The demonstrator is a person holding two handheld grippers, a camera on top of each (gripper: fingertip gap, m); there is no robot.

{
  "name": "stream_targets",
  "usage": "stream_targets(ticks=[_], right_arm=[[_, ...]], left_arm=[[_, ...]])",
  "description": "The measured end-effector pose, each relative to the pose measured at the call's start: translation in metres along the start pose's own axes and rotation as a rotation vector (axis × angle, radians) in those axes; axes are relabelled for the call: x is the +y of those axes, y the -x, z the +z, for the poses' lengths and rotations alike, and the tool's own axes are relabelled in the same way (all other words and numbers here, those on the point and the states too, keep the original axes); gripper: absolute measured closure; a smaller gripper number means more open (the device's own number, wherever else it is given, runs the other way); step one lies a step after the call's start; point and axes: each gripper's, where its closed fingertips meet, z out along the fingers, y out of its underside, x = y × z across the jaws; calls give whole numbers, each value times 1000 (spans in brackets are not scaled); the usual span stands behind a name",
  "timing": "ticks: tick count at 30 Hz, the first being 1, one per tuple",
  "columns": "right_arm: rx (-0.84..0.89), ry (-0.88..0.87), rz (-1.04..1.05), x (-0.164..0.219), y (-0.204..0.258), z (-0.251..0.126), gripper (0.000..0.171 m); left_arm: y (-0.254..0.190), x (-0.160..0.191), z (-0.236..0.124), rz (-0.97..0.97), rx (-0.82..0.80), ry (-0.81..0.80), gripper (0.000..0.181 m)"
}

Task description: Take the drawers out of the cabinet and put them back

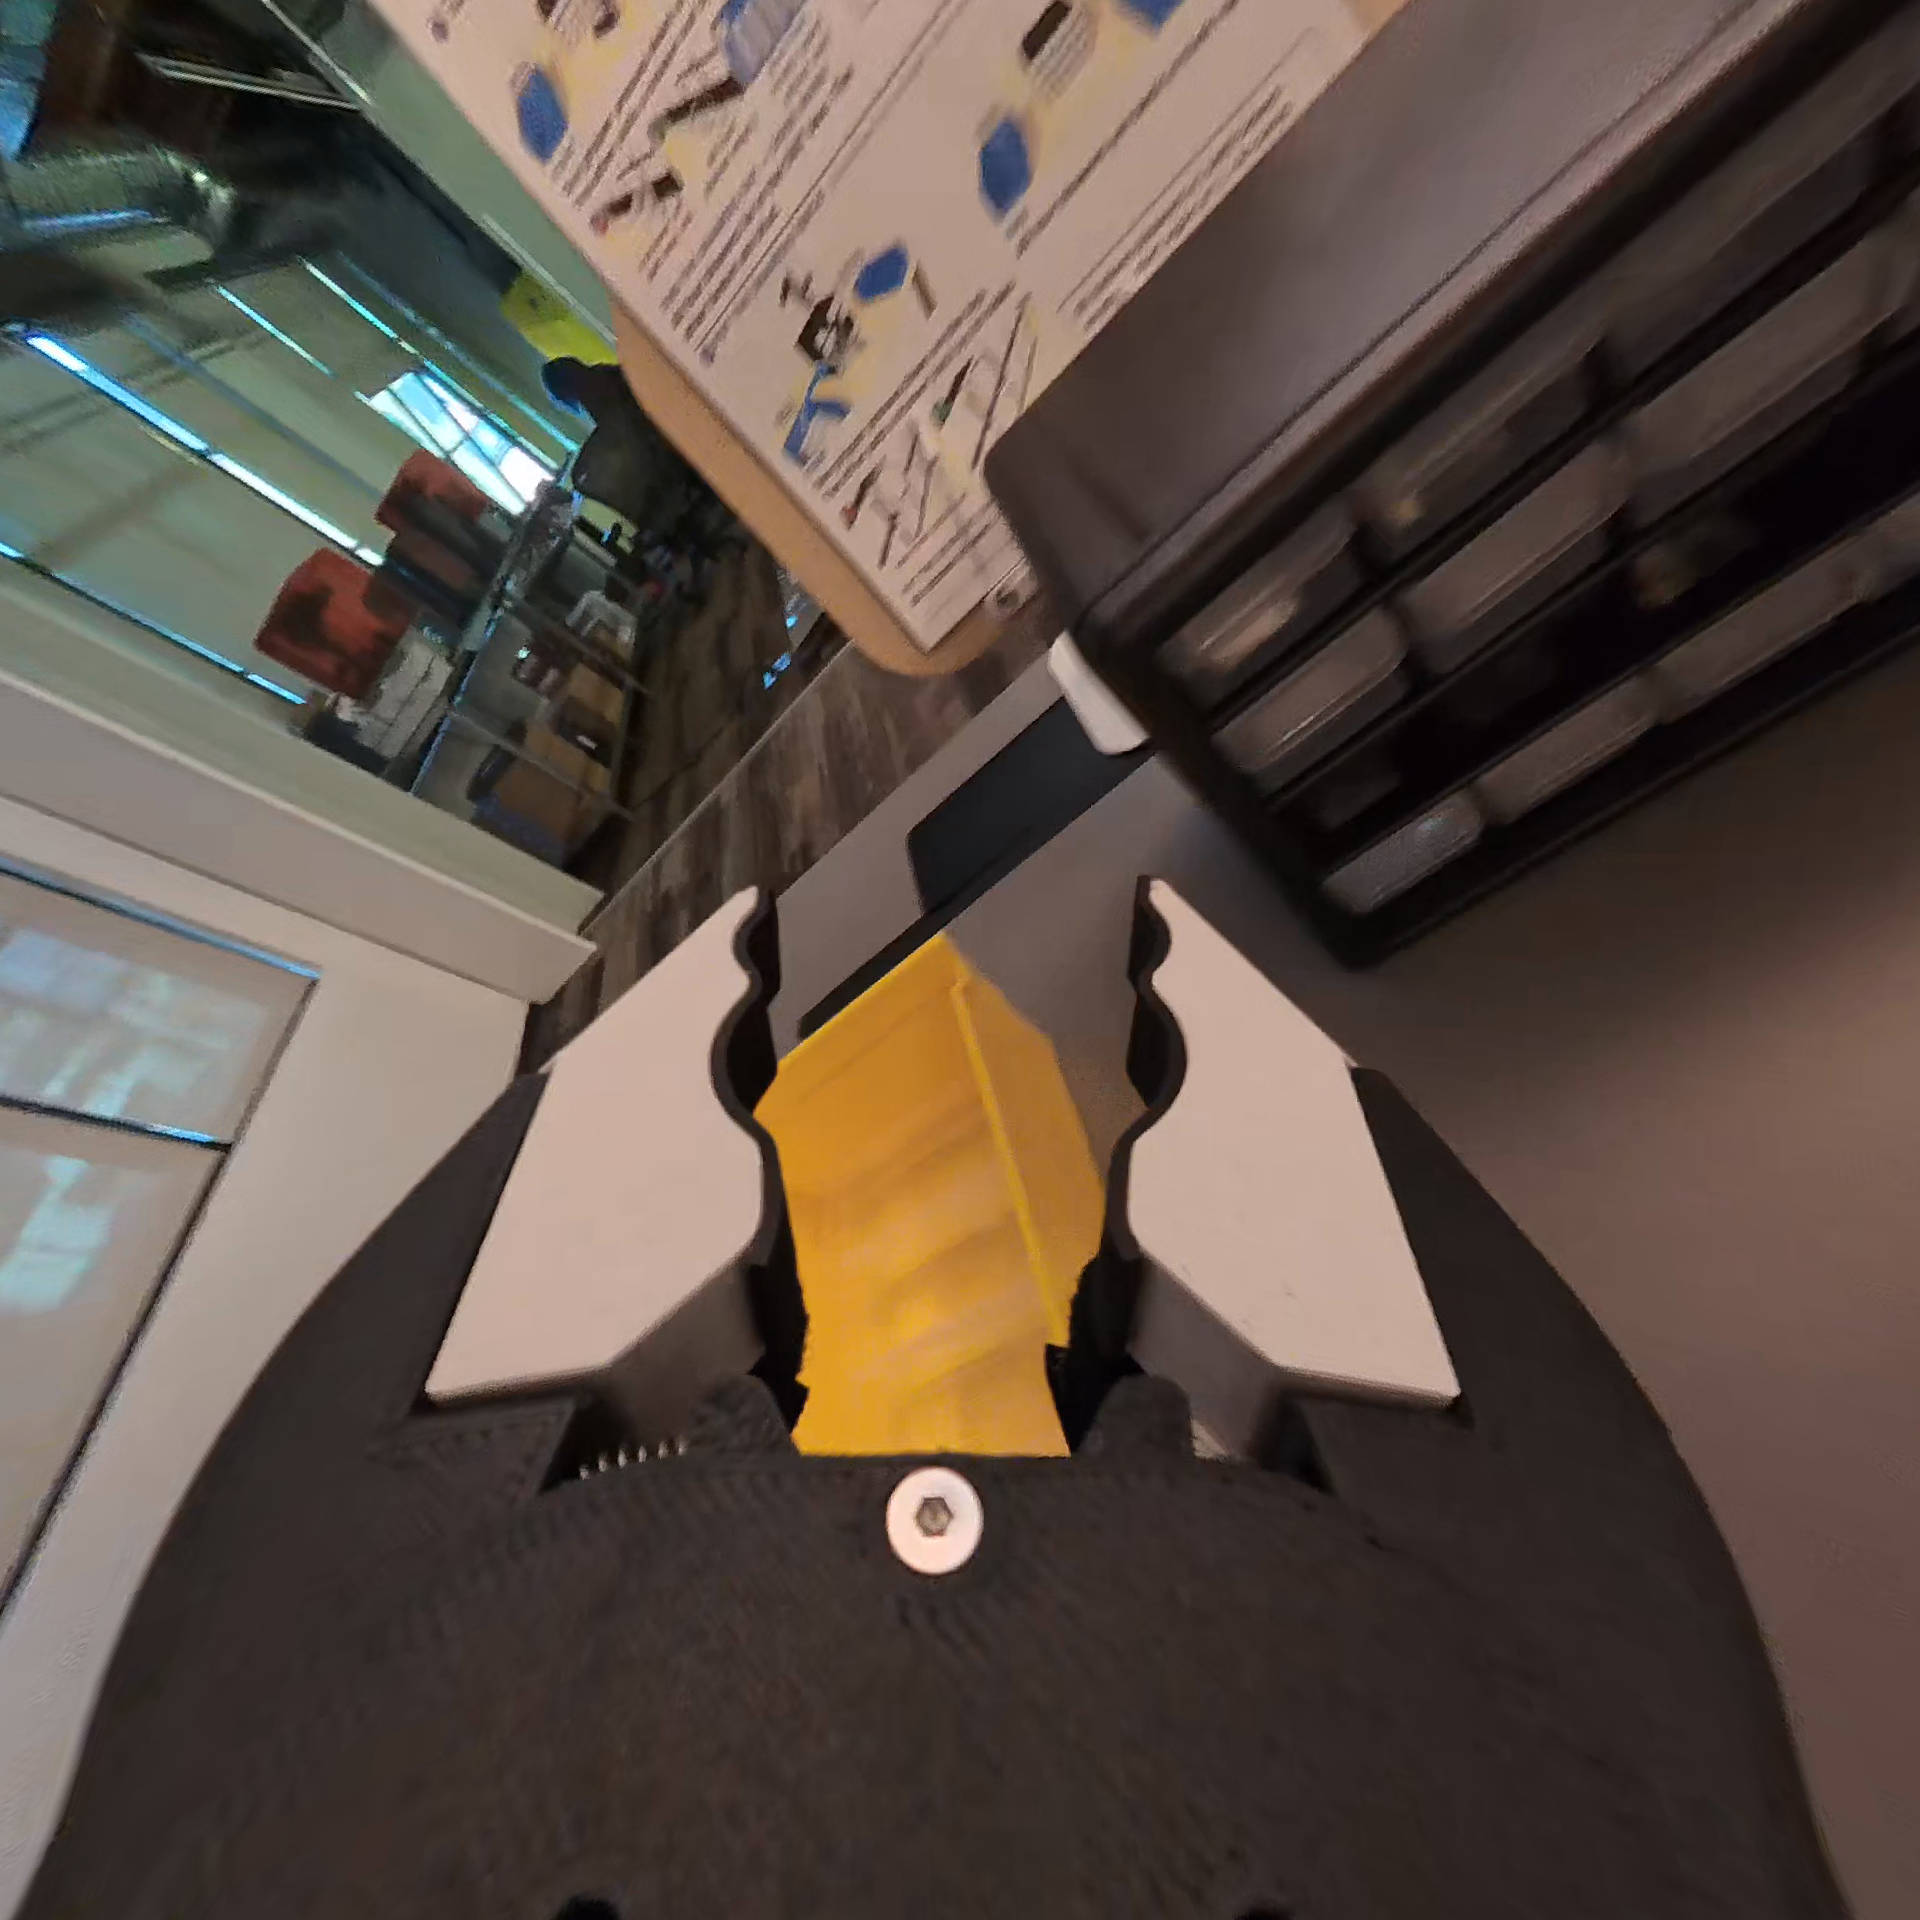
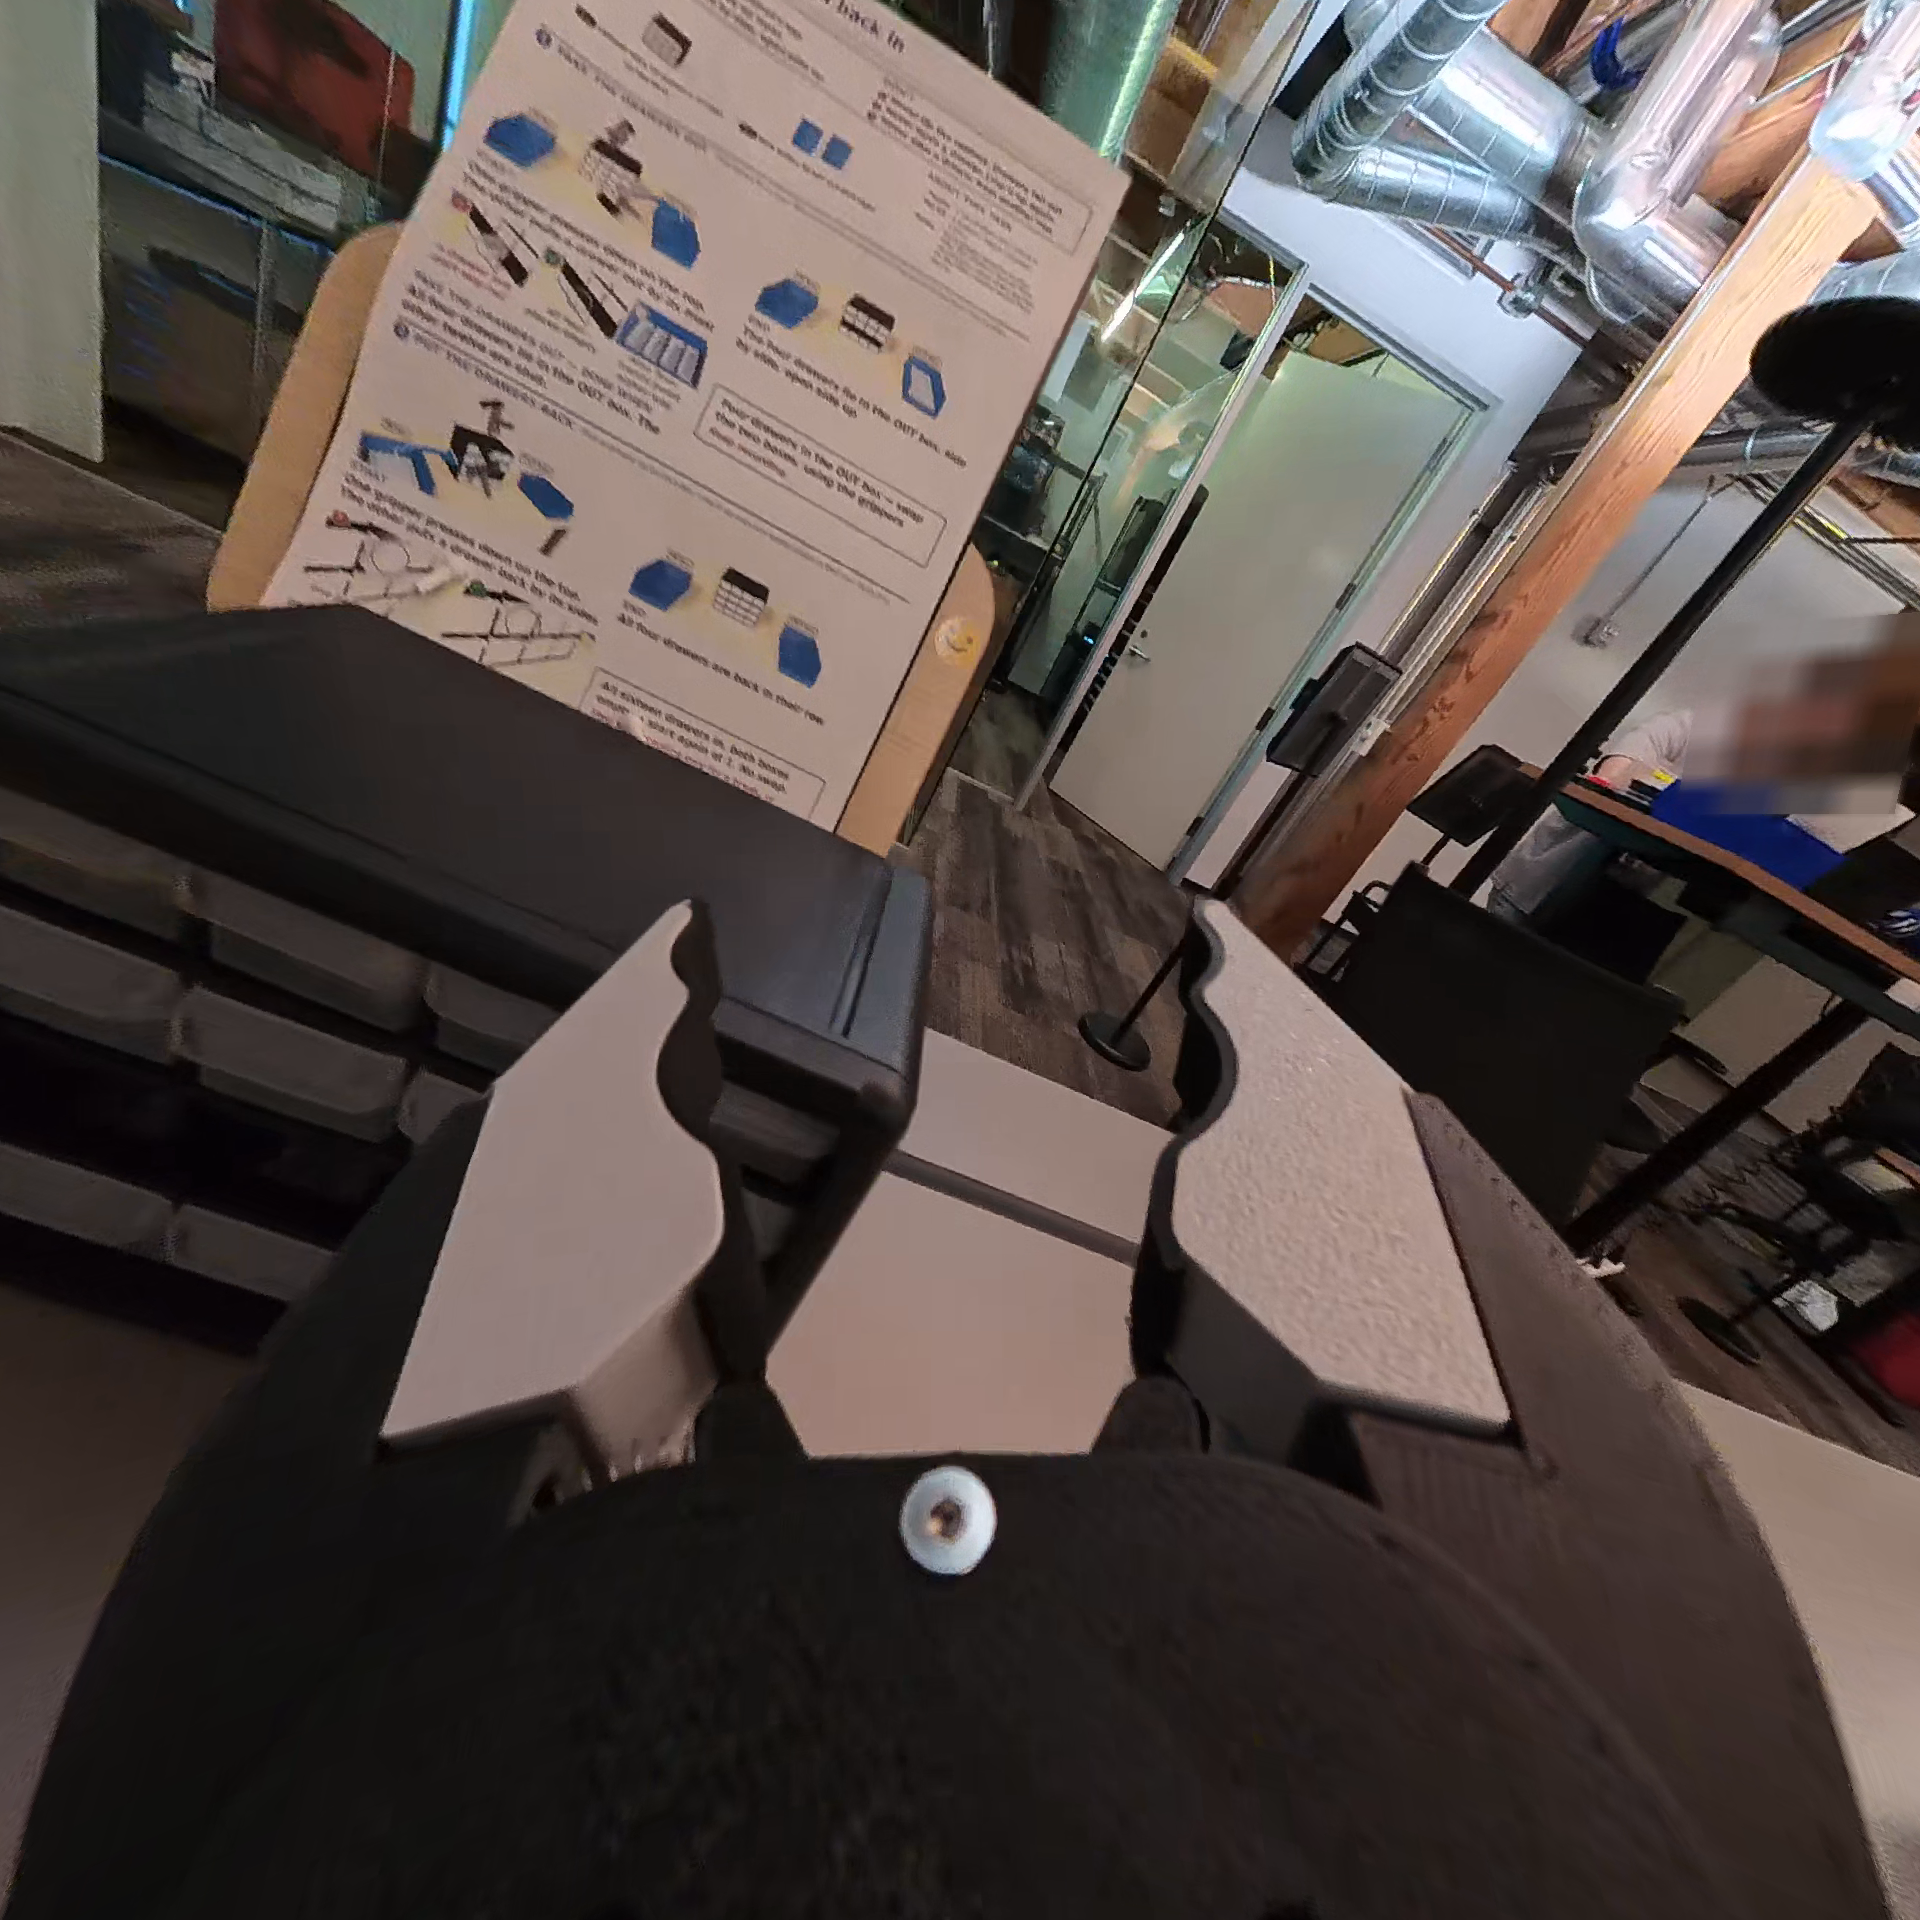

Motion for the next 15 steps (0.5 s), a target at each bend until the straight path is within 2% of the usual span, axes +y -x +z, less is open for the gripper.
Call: stream_targets(ticks=[5,15], right_arm=[[-19,-2,47,-10,2,16,86],[3,14,77,4,-27,24,88]], left_arm=[[-26,-32,9,-84,80,-65,112],[-49,-68,13,-35,62,-155,117]])
